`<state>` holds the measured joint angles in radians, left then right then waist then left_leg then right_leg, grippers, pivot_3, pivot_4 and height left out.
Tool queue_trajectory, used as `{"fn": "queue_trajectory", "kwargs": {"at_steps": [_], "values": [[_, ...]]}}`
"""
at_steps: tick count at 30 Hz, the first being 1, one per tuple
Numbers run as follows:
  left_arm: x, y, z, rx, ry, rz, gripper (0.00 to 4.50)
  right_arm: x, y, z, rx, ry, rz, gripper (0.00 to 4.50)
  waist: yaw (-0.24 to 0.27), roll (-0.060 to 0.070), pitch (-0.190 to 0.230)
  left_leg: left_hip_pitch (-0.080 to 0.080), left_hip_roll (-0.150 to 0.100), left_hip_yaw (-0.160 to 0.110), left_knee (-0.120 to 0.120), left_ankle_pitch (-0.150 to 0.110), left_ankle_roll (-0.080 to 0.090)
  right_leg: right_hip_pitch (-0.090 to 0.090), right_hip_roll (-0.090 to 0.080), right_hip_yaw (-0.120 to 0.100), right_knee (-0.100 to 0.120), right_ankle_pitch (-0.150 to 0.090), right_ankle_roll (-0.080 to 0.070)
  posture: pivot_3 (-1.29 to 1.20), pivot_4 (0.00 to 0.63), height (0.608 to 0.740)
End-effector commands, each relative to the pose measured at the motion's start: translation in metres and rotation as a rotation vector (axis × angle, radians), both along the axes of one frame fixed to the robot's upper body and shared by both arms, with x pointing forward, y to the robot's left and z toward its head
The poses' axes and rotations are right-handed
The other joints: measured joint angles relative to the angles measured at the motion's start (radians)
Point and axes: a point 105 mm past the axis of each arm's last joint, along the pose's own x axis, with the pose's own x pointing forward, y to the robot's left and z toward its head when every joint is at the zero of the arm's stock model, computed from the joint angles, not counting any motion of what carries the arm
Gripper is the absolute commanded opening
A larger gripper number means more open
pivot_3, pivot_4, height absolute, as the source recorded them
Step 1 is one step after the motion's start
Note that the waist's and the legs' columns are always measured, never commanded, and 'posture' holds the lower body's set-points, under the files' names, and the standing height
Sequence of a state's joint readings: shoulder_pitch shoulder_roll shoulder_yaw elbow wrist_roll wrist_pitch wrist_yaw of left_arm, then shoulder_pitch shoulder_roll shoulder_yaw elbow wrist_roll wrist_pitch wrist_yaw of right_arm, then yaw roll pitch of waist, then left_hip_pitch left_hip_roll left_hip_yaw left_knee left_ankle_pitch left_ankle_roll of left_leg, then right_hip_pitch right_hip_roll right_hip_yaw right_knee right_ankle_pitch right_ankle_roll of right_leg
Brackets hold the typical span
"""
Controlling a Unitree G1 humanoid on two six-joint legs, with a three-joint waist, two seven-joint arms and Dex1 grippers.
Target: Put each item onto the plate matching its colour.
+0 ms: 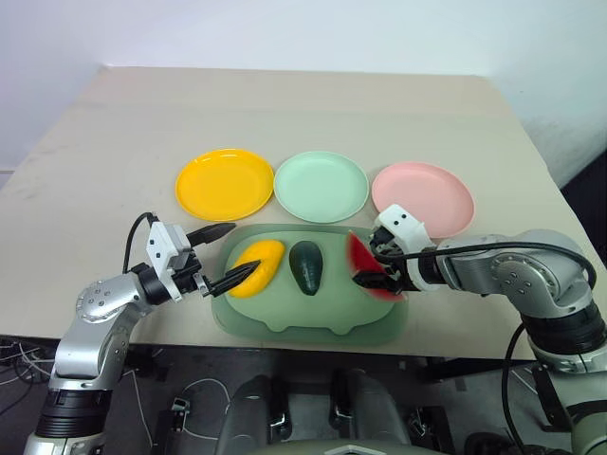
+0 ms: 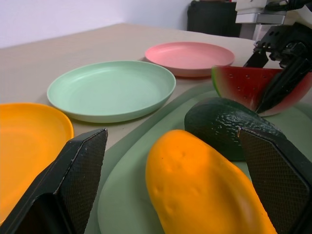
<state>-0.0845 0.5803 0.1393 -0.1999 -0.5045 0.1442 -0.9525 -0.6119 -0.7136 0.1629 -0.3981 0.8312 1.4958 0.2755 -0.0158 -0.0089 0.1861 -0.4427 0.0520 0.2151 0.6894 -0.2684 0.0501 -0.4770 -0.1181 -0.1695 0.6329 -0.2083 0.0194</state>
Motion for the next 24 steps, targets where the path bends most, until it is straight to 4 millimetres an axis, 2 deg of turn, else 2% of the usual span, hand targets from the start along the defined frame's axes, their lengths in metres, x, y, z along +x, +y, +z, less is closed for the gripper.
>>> {"fn": "queue_trajectory", "kwargs": {"at_steps": [1,3,4,9,14,18,20,24], "values": [[-0.002,0.003,0.014,0.0,-0.052,0.004,4.5,-0.004,0.008,0.0,-0.011,-0.011,0.055,3.02,0.0,0.0,0.0,0.0,0.0,0.0,0.0,0.0,0.0,0.0,0.0,0.0,0.0,0.0,0.0,0.0,0.15,0.696],[-0.003,0.003,0.014,0.002,-0.052,0.005,4.5,-0.006,0.009,0.0,-0.02,-0.016,0.074,2.39,-0.001,0.0,0.0,0.0,0.0,0.0,0.0,0.0,0.0,0.0,0.0,0.0,0.0,0.0,0.0,0.0,0.15,0.696],[-0.003,0.004,0.014,0.003,-0.053,0.006,4.5,-0.006,0.009,0.0,-0.026,-0.018,0.079,2.24,-0.001,0.0,0.0,0.0,0.0,0.0,0.0,0.0,0.0,0.0,0.0,0.0,0.0,0.0,0.0,0.0,0.15,0.696],[-0.002,0.004,0.016,0.005,-0.055,0.008,4.5,-0.006,0.007,0.0,-0.049,-0.024,0.101,2.21,0.0,0.0,0.0,0.0,0.0,0.0,-0.001,0.0,0.0,-0.001,0.0,0.0,0.0,0.0,0.0,0.0,0.15,0.696],[-0.002,0.004,0.017,0.005,-0.056,0.011,4.5,-0.007,0.011,0.01,-0.015,-0.051,0.14,2.21,0.0,0.0,0.0,0.0,0.0,0.0,-0.001,0.0,0.0,-0.001,0.0,0.0,0.0,0.0,0.0,0.0,0.15,0.696],[-0.002,0.005,0.017,0.003,-0.056,0.013,4.5,-0.006,0.01,0.033,0.049,-0.109,0.157,2.21,0.001,0.0,0.0,-0.001,0.0,0.0,-0.001,0.0,0.0,-0.002,0.0,0.0,0.0,0.0,0.0,0.0,0.15,0.696],[-0.002,0.006,0.018,0.002,-0.056,0.016,4.5,-0.002,0.004,0.051,0.078,-0.159,0.147,2.21,0.002,0.0,0.0,-0.001,0.0,0.0,-0.001,0.0,0.0,-0.002,0.0,0.0,0.0,0.0,0.0,0.0,0.15,0.696],[-0.003,0.007,0.018,0.001,-0.056,0.019,4.5,0.009,-0.011,0.07,0.104,-0.204,0.082,2.21,0.002,0.0,0.0,-0.001,0.0,0.0,-0.001,0.0,0.0,-0.002,0.0,0.0,-0.001,0.0,-0.001,0.0,0.15,0.696]]}}
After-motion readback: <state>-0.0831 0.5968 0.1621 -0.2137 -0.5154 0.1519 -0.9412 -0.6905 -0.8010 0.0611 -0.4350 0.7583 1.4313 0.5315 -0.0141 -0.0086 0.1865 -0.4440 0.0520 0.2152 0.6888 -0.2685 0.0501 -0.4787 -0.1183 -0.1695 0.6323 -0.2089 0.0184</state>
